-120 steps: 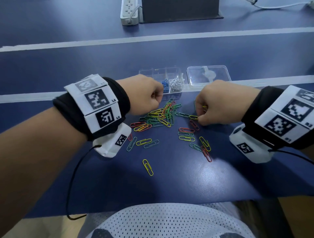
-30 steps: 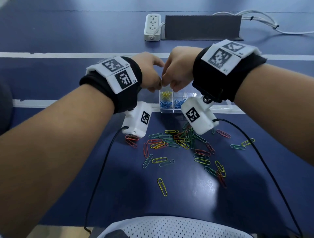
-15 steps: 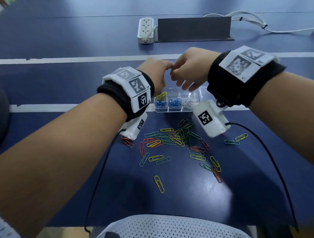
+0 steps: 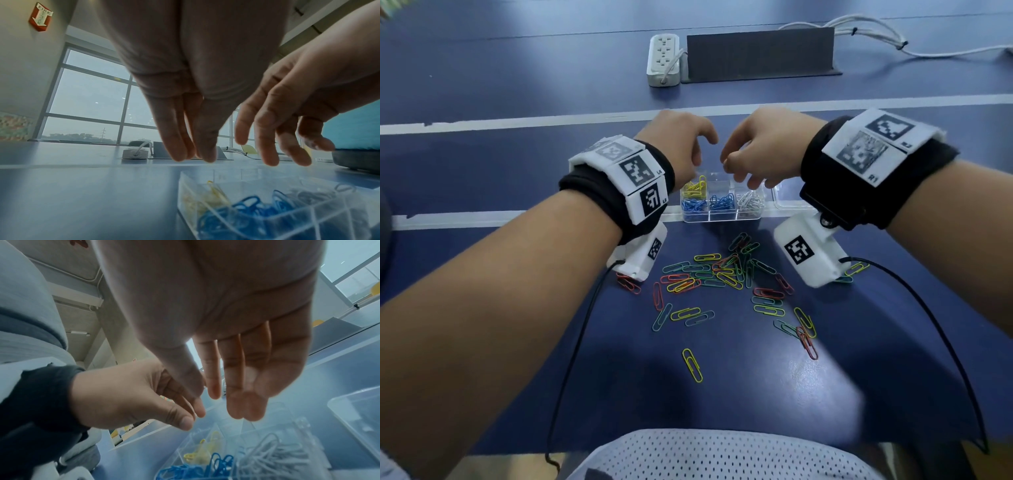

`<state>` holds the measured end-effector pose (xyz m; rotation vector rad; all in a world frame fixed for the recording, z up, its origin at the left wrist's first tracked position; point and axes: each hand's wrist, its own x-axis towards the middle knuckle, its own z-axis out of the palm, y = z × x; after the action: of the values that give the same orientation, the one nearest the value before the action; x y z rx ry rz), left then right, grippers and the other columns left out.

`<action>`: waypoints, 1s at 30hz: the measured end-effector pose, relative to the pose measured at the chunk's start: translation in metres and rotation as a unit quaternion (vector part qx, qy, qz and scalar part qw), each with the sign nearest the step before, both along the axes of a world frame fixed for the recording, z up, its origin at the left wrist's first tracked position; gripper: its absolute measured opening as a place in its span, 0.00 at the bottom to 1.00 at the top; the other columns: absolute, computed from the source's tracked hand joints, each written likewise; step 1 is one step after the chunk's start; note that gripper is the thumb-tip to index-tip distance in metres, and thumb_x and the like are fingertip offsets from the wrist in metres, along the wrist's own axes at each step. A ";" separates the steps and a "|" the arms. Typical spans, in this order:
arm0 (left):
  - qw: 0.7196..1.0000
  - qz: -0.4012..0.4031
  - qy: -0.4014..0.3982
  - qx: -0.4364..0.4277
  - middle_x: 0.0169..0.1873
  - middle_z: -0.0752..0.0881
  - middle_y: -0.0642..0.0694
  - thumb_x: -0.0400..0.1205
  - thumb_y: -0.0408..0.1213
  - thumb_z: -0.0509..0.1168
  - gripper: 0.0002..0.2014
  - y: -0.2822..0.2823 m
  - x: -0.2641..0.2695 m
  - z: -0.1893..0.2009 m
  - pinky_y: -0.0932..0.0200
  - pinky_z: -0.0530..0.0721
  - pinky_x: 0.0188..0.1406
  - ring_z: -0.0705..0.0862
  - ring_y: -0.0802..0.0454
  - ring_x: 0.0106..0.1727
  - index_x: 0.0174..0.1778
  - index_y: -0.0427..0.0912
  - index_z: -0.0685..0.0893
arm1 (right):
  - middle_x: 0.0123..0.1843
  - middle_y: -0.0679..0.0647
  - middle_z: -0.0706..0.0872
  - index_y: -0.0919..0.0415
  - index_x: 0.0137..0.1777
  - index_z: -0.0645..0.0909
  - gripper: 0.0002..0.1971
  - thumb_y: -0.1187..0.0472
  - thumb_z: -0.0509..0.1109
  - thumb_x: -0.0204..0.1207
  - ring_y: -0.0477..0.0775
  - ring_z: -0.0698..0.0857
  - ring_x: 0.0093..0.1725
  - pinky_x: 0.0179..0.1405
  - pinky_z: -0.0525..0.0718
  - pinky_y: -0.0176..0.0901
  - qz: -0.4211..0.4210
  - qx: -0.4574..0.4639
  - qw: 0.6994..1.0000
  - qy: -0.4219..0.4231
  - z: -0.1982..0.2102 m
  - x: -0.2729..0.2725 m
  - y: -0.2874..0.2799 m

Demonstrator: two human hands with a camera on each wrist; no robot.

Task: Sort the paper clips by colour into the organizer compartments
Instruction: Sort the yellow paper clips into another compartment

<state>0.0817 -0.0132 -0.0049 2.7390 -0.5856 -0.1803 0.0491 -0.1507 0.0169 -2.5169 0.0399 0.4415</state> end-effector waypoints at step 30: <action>0.986 -0.018 0.106 0.128 0.22 0.78 0.56 0.70 0.44 0.75 0.04 0.034 -0.097 -0.001 0.62 0.75 0.32 0.76 0.58 0.29 0.35 0.50 0.88 | 0.38 0.46 0.78 0.46 0.53 0.87 0.18 0.68 0.64 0.71 0.52 0.77 0.44 0.45 0.74 0.38 0.246 -0.140 0.958 -0.054 -0.019 -0.053 0.036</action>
<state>-0.0155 0.0204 -0.0056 2.9010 -0.5888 -0.5843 -0.0041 -0.1150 -0.0019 -2.8179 -0.6192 0.5195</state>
